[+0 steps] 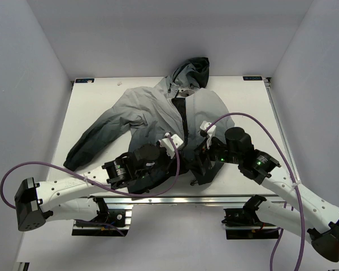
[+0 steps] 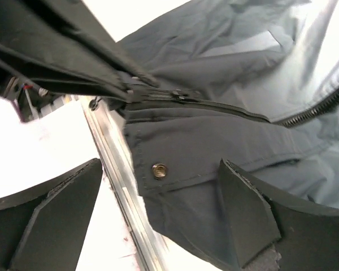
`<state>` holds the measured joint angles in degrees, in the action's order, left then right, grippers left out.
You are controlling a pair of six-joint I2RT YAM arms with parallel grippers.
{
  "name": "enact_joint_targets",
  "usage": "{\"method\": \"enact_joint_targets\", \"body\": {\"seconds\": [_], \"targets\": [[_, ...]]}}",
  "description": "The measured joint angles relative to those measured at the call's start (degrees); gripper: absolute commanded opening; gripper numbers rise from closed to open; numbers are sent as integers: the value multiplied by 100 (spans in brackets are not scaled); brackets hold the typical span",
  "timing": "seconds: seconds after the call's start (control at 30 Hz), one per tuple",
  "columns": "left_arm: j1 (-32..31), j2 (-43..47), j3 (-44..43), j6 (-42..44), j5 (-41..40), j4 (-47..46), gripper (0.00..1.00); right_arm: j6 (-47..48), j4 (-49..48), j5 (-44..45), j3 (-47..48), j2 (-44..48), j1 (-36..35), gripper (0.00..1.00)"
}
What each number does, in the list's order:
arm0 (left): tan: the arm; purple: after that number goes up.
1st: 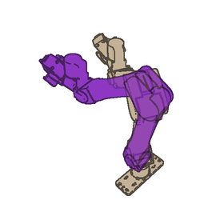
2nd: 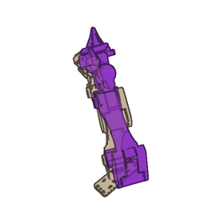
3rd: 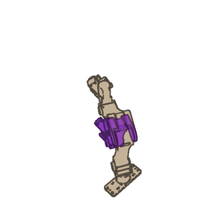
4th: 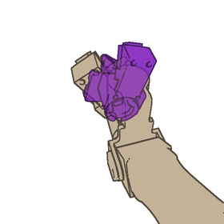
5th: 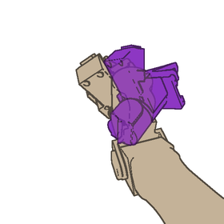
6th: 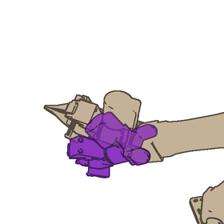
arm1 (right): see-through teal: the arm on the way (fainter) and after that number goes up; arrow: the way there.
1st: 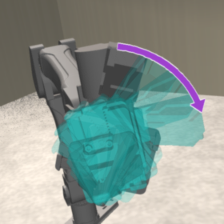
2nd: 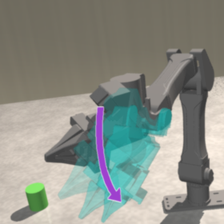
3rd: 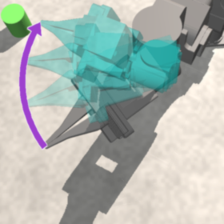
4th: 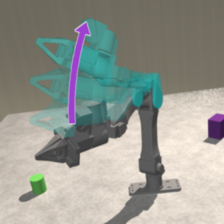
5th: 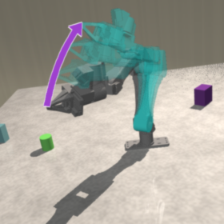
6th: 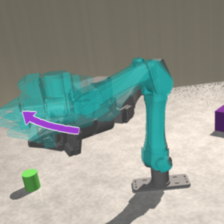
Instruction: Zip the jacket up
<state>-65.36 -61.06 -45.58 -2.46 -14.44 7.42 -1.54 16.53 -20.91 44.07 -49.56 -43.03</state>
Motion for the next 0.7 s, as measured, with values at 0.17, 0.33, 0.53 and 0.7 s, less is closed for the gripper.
{"method": "enact_joint_targets", "body": {"seconds": [0.17, 0.33, 0.53, 0.7], "targets": [[0, -299, -275, -63, -28, 216, 0, 350, -92, -184, -2, -46, -28, 85], [-2, -409, -376, -273, -4, 321, 0, 470, -216, 245, 0, -481, -76, 24], [0, -409, -463, -852, 111, 837, 51, 448, -389, 48, -116, -730, -138, 0], [-4, -365, -807, -1961, 216, 1722, 81, 321, -468, -205, -660, -476, -225, 0]]}}
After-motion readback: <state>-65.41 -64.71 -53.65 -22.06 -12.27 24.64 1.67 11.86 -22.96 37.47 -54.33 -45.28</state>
